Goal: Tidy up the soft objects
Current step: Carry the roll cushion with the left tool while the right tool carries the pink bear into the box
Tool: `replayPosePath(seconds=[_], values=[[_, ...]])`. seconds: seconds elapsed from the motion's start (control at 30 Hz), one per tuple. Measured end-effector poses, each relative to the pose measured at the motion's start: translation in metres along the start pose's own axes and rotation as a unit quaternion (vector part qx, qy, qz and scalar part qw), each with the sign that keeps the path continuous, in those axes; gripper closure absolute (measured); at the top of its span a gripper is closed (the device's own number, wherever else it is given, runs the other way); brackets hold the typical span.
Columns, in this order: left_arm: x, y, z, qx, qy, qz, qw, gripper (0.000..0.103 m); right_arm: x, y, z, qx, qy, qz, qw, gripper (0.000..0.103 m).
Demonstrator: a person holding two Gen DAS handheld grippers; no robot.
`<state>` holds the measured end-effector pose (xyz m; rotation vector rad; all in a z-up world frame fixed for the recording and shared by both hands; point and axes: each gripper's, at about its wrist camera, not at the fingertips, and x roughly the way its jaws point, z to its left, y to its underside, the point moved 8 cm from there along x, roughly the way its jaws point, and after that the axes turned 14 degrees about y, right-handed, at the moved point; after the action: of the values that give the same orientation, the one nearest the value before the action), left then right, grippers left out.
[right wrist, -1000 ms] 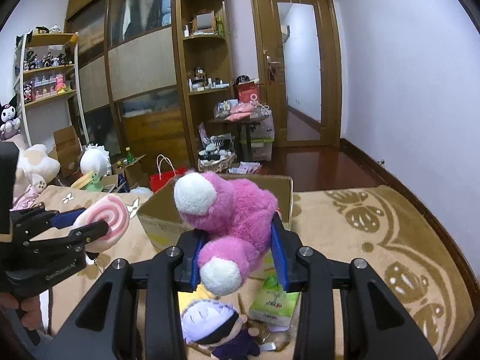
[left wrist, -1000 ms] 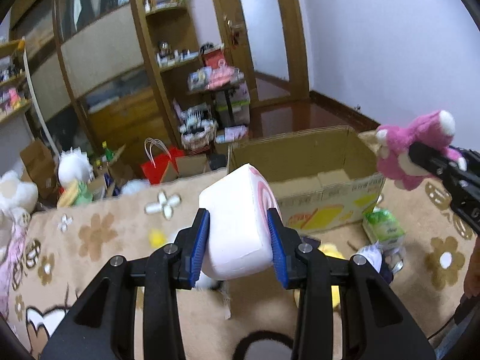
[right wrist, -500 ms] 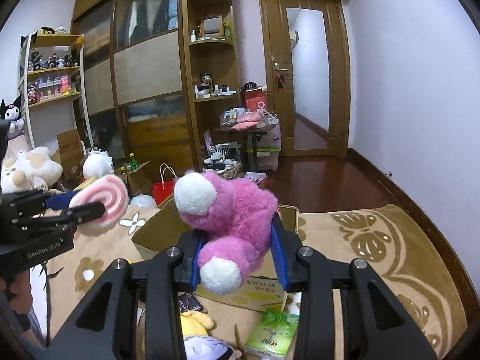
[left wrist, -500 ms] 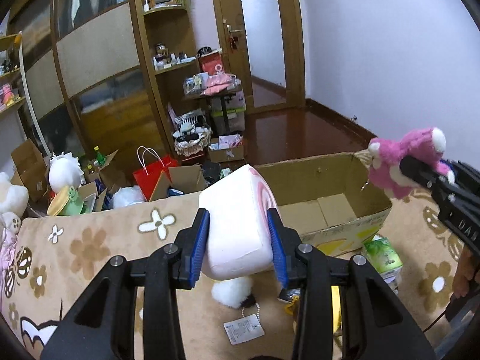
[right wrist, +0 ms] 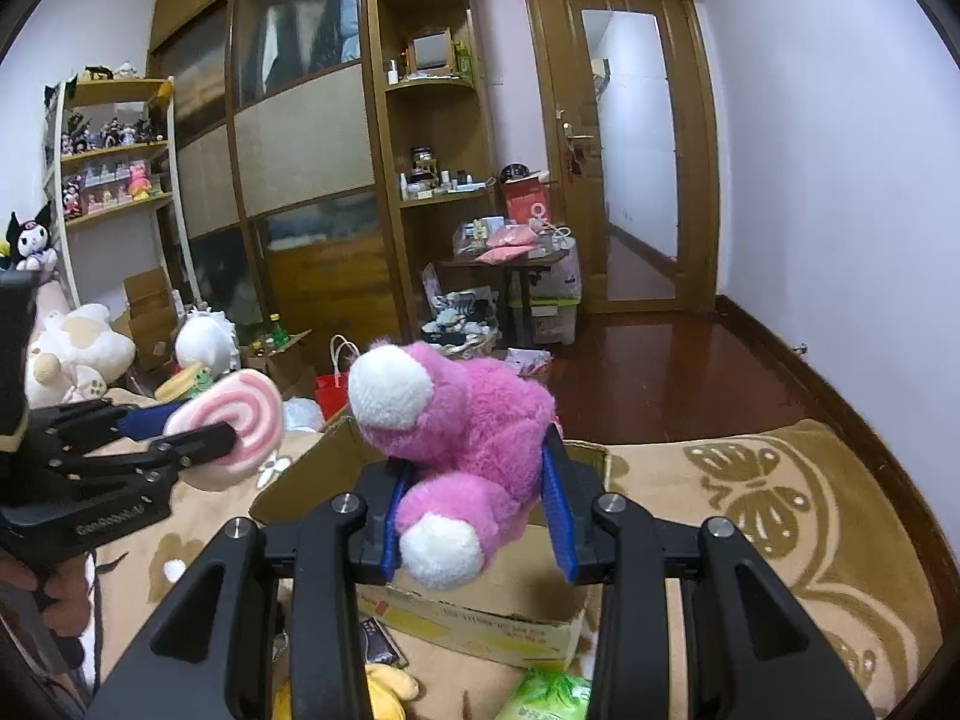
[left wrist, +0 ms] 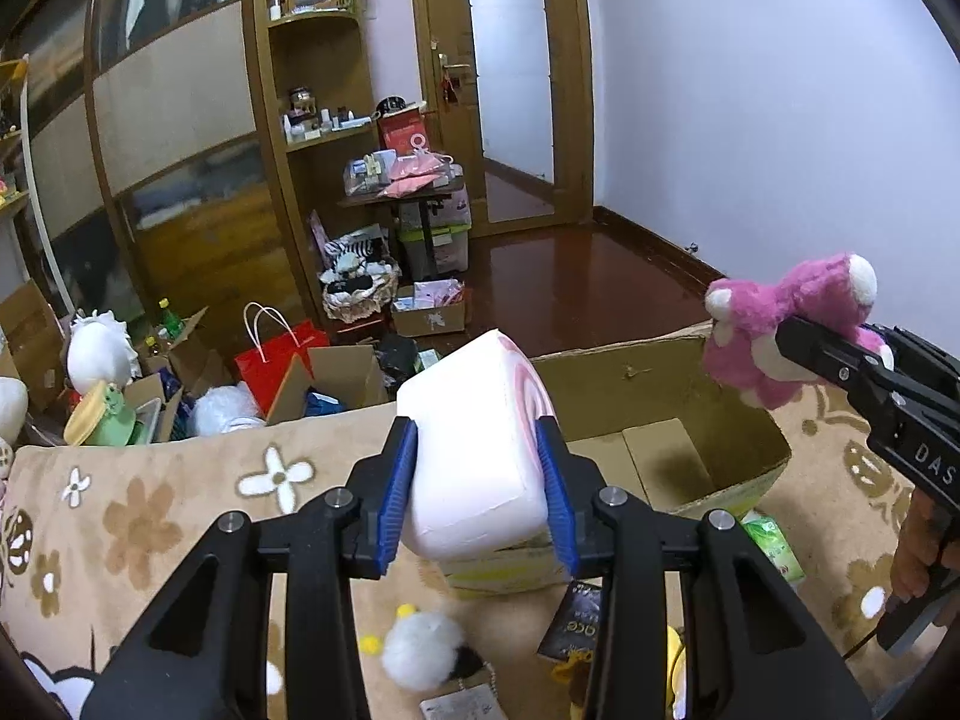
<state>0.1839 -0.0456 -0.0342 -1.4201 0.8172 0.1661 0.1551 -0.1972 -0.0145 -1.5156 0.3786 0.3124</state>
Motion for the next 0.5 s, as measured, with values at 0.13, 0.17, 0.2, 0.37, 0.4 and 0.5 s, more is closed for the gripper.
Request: replayPosePath(seconds=[0.13, 0.17, 0.2, 0.37, 0.4, 0.5], values=[[0.021, 0.006, -0.002, -0.007, 0.006, 0.016, 0.9998, 0.064, 0.016, 0.009, 0.004, -0.002, -0.010, 0.012, 1.000, 0.063], [0.028, 0.009, -0.002, -0.010, 0.011, 0.023, 0.9996, 0.064, 0.021, 0.014, 0.006, -0.005, -0.010, 0.018, 1.000, 0.063], [0.032, 0.010, -0.002, -0.011, 0.012, 0.027, 0.9995, 0.064, 0.025, 0.018, 0.008, -0.008, -0.011, 0.023, 1.000, 0.063], [0.052, 0.018, -0.004, -0.011, 0.014, 0.048, 0.9987, 0.061, 0.044, 0.038, 0.012, -0.014, -0.015, 0.055, 0.998, 0.062], [0.055, 0.020, -0.004, -0.012, 0.015, 0.052, 0.9985, 0.059, 0.047, 0.040, 0.011, -0.013, -0.017, 0.060, 0.998, 0.061], [0.063, 0.025, -0.003, -0.015, 0.016, 0.062, 0.9978, 0.053, 0.050, 0.045, 0.008, -0.010, -0.016, 0.067, 0.998, 0.061]])
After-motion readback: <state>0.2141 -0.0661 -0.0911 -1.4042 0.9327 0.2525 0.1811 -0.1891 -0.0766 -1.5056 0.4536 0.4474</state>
